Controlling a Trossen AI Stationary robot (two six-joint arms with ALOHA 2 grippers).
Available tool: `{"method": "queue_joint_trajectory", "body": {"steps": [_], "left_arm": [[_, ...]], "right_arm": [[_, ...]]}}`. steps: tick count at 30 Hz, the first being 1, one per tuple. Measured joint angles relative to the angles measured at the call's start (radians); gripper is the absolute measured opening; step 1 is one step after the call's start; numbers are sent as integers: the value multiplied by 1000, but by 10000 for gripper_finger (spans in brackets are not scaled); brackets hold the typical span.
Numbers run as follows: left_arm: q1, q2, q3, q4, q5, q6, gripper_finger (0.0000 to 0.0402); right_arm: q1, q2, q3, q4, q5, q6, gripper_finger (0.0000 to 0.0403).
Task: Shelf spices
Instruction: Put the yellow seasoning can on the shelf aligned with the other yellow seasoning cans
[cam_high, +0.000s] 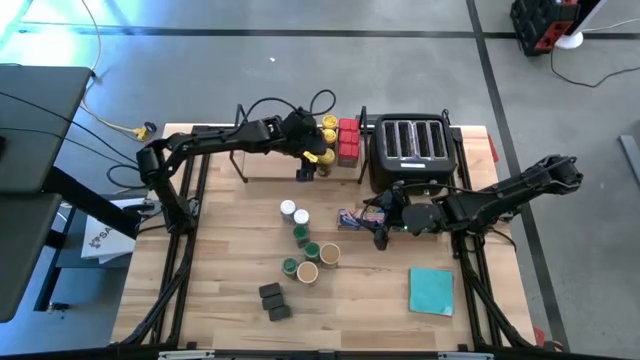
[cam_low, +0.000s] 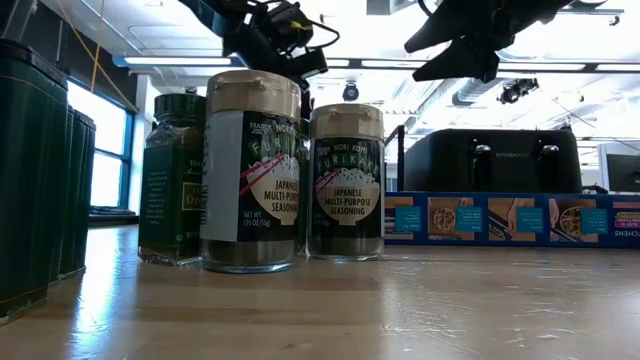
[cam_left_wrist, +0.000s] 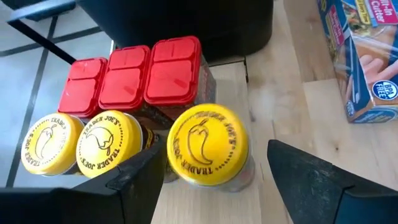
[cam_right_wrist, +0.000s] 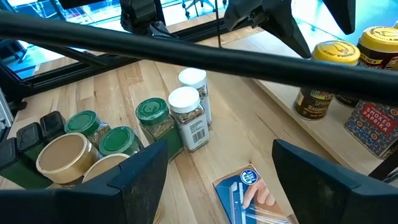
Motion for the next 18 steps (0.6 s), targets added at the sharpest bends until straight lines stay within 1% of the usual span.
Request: {"method": "queue_joint_trajectory", "body": {"steps": [3,9,12,18], "left_arm": [[0,3,0,-12,-14,-6,281],[-7,2,0,-11,-128,25,282],[-7,-2,0,-5,-143,28,282],[-26,-45,0,-23,-219,12,282]], "right_arm": [[0,0,0,-1,0,2,281],[0,0,0,-3,0,0,281],[0,0,0,-3,0,0,281],[0,0,0,-6,0,2,281]]}}
